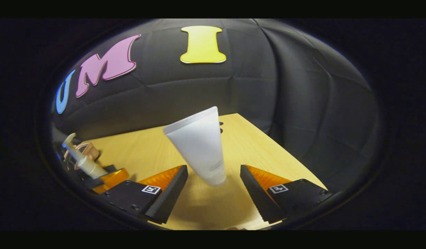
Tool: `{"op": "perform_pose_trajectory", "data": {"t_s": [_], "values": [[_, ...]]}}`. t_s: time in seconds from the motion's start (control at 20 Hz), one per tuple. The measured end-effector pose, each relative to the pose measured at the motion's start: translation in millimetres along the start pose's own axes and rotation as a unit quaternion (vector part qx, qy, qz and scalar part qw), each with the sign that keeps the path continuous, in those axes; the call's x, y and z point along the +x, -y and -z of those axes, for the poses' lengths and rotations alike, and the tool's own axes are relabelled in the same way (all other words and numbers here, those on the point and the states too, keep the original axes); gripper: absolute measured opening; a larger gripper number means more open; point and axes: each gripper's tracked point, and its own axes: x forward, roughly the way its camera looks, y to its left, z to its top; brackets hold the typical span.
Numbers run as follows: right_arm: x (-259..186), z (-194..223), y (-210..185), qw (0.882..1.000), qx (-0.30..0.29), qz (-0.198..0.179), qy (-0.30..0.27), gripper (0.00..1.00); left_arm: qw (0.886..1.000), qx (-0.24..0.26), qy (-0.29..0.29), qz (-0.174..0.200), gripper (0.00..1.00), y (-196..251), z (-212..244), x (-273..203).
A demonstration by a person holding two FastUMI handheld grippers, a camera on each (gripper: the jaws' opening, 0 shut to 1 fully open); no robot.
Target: First open the suitcase, pack the skin care products into it, and then close the suitcase.
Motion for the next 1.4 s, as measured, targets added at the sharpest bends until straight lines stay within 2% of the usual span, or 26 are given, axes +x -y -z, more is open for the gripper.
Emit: {"op": "perform_pose_trajectory", "data": {"t_s": [0.05, 0.15, 0.35, 0.5, 0.7, 0.85, 1.0, 1.15, 1.4], "values": [[6, -2, 2, 1.000, -0.012, 0.006, 0.007, 0.97, 1.000, 0.007, 0.000, 0.004, 0.63, 1, 2, -5], [20, -1, 0, 1.000, -0.029, 0.010, 0.006, 0.98, 1.000, -0.002, 0.002, 0.020, 0.63, 7, 5, -14], [43, -1, -5, 1.000, -0.019, 0.017, -0.001, 0.99, 1.000, -0.012, -0.005, 0.015, 0.63, 3, 8, -20], [49, 6, -3, 0.999, -0.026, 0.024, -0.010, 0.60, 1.000, -0.023, -0.006, 0.012, 0.63, 0, 10, -25], [45, 8, -10, 0.999, -0.041, -0.007, -0.008, 0.47, 1.000, -0.028, -0.006, 0.010, 0.63, -3, 11, -30], [27, 5, -15, 0.998, -0.055, -0.026, -0.005, 0.45, 0.999, -0.032, -0.002, 0.007, 0.63, -8, 10, -35], [-2, -27, -27, 0.994, -0.093, -0.039, 0.044, 0.44, 0.999, -0.032, 0.008, 0.009, 0.63, -10, 1, -48], [-40, -57, -44, 0.990, -0.104, -0.060, 0.075, 0.43, 0.999, -0.021, 0.015, 0.019, 0.63, -11, -14, -69], [-108, -105, -78, 0.982, -0.118, -0.090, 0.116, 0.43, 0.998, -0.036, 0.041, 0.020, 0.63, -31, -59, -123]]}}
